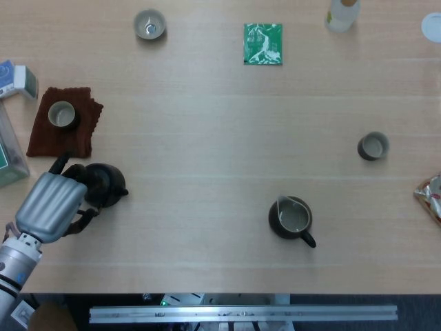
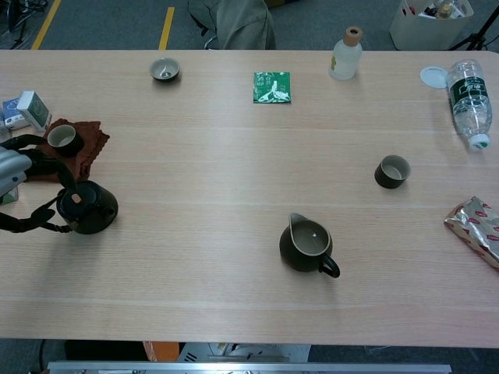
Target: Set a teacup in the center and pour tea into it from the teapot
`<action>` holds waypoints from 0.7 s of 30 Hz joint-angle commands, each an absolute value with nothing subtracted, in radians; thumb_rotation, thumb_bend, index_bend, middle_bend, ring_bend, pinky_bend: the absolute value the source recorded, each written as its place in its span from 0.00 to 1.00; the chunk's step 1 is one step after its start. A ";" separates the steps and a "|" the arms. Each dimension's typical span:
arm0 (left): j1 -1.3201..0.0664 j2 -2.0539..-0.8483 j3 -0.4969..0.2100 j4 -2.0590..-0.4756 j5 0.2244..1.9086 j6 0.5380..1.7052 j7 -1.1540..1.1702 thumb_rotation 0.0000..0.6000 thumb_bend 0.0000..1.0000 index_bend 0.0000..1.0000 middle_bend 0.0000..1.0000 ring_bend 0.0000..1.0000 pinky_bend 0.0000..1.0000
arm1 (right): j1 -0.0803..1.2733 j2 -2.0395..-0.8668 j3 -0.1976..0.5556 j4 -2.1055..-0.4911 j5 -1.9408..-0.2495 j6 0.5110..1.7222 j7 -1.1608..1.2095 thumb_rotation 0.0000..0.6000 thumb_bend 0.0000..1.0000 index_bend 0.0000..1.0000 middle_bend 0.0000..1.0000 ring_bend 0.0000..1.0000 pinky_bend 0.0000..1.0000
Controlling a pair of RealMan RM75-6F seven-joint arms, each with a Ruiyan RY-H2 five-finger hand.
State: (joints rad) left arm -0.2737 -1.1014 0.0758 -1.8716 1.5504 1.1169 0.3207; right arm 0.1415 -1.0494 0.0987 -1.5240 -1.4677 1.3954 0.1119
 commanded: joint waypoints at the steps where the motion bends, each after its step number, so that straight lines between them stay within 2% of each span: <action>1: -0.273 -1.114 0.078 -1.872 1.525 1.110 0.358 1.00 0.35 0.37 0.36 0.27 0.07 | 0.143 -1.051 0.098 -1.518 -1.467 1.392 0.118 1.00 0.11 0.32 0.31 0.17 0.23; 21: -0.259 -1.189 0.099 -1.812 1.416 1.101 0.432 1.00 0.35 0.37 0.38 0.27 0.07 | 0.134 -1.054 0.089 -1.498 -1.470 1.404 0.144 1.00 0.11 0.32 0.31 0.17 0.23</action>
State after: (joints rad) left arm -0.2588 -1.1891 0.0988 -1.8126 1.4168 1.1011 0.4322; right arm 0.1346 -1.0544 0.0891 -1.4984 -1.4696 1.4037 0.1441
